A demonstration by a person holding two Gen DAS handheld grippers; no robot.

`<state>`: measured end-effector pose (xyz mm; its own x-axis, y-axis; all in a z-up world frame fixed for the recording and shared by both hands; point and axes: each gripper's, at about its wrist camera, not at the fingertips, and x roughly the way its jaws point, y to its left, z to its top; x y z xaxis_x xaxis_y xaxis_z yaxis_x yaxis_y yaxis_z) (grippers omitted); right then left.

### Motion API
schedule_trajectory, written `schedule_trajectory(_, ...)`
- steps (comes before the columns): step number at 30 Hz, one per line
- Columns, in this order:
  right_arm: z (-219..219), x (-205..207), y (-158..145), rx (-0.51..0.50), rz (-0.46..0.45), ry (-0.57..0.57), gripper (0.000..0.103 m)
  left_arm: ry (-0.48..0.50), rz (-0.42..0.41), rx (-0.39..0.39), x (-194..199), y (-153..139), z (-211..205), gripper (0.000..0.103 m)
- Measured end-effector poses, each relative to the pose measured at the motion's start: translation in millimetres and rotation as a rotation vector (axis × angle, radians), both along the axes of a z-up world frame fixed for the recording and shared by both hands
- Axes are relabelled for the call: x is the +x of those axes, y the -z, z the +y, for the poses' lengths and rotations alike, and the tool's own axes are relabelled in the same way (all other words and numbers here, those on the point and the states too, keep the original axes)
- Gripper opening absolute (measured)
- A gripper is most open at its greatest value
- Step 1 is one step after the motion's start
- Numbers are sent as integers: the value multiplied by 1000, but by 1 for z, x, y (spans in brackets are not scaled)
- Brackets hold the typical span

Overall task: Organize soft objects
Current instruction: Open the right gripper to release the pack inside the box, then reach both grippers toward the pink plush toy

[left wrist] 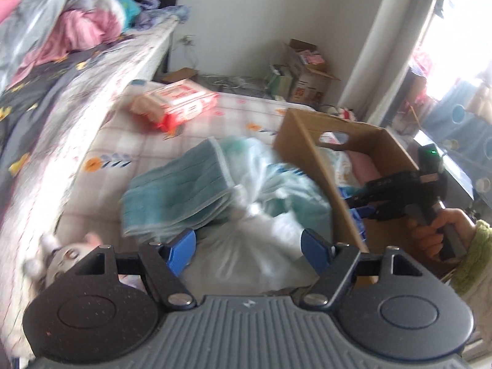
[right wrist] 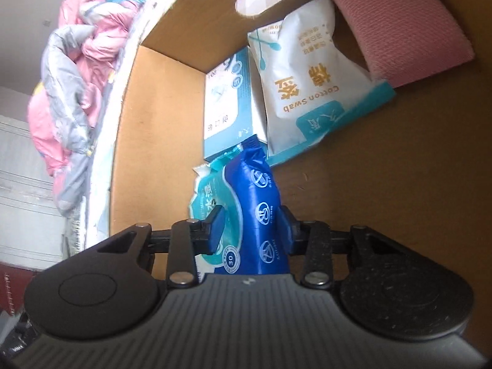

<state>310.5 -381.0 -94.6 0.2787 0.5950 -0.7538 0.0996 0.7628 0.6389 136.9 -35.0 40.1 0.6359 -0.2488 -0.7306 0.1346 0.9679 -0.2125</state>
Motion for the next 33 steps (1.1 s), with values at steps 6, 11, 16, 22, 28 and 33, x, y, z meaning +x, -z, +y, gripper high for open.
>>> schedule_trajectory(6, 2, 1, 0, 12, 18, 48, 42, -96, -7, -40, -25, 10, 40, 77)
schedule_trajectory(11, -3, -10, -12, -27, -13, 96, 60, -114, -38, 0, -41, 12, 53, 77)
schedule_trajectory(16, -9, -34, -51, -96, -135, 144, 61, -117, -61, 45, -61, 13, 68, 77)
schedule_trajectory(22, 11, -77, -119, -48, -328, 109, 62, -164, -94, 80, -86, 15, 96, 79)
schedule_trajectory(28, 104, -95, -136, 78, -354, -121, 63, -195, -86, 86, -93, 28, 118, 81)
schedule_trajectory(33, 192, -103, -119, 216, -232, -250, 63, -213, -93, 71, -91, 42, 132, 81)
